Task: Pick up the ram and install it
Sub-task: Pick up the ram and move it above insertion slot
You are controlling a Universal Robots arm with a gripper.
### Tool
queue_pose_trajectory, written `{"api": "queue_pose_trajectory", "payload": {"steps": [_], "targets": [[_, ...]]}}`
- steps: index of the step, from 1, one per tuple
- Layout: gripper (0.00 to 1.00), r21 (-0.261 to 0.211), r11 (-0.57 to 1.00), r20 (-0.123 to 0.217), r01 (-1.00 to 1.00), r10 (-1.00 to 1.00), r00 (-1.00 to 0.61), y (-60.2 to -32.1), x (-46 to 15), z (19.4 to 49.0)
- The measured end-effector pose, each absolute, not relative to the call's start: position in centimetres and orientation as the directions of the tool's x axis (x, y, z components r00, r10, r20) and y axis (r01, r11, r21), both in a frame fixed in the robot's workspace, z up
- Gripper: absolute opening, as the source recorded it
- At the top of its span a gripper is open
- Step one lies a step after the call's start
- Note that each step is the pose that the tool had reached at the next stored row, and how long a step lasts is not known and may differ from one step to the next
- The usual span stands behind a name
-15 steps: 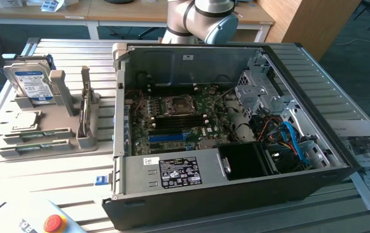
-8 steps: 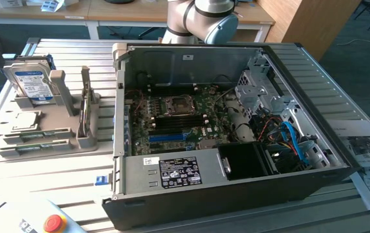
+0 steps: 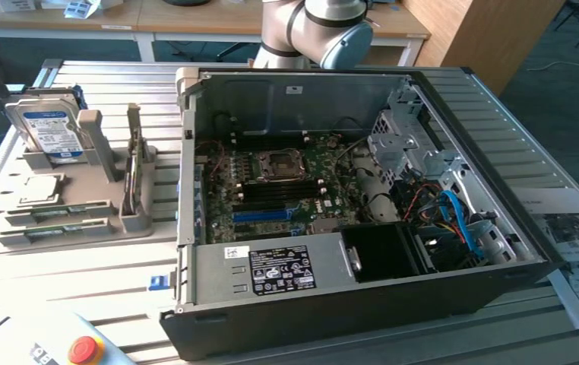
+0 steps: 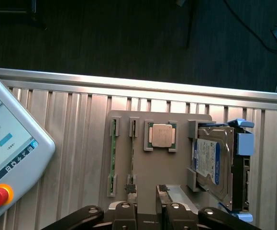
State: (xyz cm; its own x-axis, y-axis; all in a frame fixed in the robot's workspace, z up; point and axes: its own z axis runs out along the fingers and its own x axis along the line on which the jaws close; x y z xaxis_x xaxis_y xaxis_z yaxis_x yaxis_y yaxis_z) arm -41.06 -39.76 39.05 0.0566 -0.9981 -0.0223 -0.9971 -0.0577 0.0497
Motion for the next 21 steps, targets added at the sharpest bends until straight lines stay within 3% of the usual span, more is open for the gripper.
{"api": "queue_pose_trajectory", "payload": {"steps": [1,2,21], "targets": [[0.25,0.050,-0.058,-0.022,-0.997,-0.998,0.057,-39.8,-41.1,39.0],[0.31,0.050,-0.058,-0.022,-0.997,-0.998,0.057,-39.8,-41.1,39.0],[0.31,0.049,-0.058,-0.022,-0.997,-0.998,0.057,-41.4,-41.1,38.2]]}}
